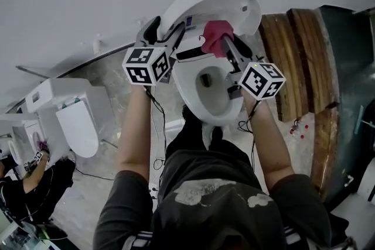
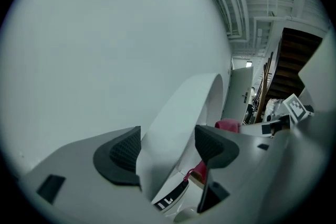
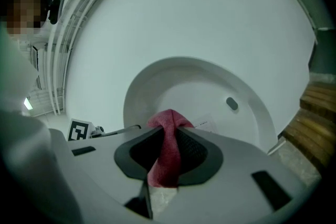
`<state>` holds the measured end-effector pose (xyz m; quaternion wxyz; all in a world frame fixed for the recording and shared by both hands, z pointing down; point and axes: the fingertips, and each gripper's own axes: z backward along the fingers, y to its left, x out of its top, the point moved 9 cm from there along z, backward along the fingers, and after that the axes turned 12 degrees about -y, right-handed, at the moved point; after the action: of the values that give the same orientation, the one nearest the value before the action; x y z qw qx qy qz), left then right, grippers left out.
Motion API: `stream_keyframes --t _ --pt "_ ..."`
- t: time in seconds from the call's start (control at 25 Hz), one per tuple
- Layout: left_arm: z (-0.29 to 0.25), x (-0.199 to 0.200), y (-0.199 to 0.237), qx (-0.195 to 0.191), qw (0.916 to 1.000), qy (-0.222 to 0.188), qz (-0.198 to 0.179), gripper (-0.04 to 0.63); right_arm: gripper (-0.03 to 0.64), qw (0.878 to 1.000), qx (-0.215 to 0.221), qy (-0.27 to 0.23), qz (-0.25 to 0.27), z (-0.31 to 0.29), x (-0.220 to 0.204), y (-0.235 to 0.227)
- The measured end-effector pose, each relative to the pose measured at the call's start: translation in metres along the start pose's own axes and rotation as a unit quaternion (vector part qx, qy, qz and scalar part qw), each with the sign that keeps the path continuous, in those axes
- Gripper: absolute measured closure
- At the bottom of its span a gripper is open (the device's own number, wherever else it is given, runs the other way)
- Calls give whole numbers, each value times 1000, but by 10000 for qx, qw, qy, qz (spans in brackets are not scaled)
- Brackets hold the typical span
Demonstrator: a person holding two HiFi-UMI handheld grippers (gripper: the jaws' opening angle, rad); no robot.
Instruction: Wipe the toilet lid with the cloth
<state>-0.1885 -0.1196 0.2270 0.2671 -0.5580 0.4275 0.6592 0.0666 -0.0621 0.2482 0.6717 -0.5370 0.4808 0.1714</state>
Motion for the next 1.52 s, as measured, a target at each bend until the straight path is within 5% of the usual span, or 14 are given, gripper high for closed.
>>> stream_keyframes --t 0.28,1.16,1.52 --pt "44 -15 -44 192 9998 -57 38 268 549 9998 148 149 -50 42 -10 -2" --pt "149 -112 -144 508 9893 -382 -1312 268 549 9973 209 650 -267 155 -86 -46" --pt "179 -129 -168 841 9906 -468 -973 268 549 9968 -18 715 -355 190 -107 -63"
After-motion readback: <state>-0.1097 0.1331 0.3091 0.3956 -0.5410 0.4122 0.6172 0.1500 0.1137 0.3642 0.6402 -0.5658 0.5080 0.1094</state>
